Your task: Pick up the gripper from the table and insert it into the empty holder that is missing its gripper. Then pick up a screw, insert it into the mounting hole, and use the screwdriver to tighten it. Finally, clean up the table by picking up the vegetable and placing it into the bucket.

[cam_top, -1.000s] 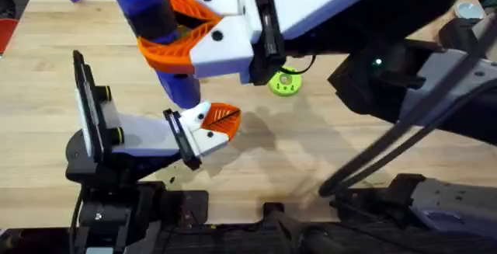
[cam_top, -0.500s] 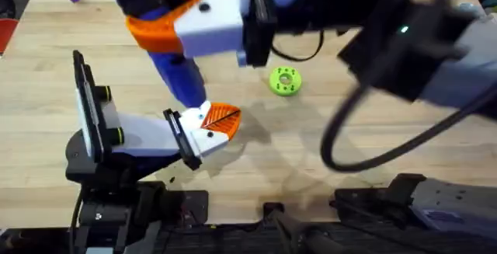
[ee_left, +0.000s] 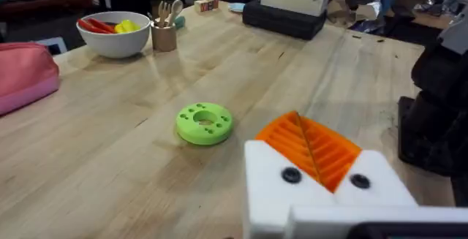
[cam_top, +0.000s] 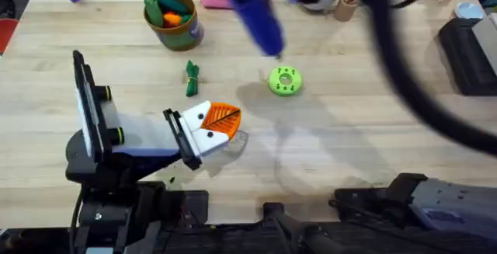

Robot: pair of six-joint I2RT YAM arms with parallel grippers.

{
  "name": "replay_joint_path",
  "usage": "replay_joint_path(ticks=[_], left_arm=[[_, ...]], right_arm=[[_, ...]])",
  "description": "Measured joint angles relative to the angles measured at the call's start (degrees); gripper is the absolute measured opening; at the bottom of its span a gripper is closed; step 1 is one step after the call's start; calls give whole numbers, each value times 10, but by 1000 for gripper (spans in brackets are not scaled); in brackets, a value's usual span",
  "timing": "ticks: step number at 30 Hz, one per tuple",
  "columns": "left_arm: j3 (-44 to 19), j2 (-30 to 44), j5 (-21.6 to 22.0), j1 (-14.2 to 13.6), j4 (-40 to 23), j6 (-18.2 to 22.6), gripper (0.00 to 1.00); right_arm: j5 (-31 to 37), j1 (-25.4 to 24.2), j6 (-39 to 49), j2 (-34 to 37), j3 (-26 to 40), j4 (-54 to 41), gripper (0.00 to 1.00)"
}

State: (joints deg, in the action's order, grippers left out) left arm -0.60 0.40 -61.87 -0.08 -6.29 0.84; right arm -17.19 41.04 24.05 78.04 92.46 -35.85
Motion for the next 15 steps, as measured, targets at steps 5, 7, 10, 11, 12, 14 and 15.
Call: replay_joint_path(ticks=[5, 7, 10, 11, 12, 14, 15], left_arm=[[0, 0, 0, 0, 0, 0, 7], [0, 0, 0, 0, 0, 0, 7], [0, 0, 0, 0, 0, 0, 7], [0, 0, 0, 0, 0, 0, 7], [0, 0, 0, 0, 0, 0, 7], [0, 0, 0, 0, 0, 0, 7], [0, 0, 0, 0, 0, 0, 7]], right_arm=[[134, -27, 104, 2, 4, -133, 24], [172, -43, 148, 8, 4, -191, 24], [206, -73, 205, 31, 4, -260, 24], [215, -82, 219, 41, 4, -277, 24], [227, -93, 232, 55, 4, -293, 24], [249, -116, 250, 85, 4, -311, 24], [258, -129, 256, 101, 4, -311, 24]])
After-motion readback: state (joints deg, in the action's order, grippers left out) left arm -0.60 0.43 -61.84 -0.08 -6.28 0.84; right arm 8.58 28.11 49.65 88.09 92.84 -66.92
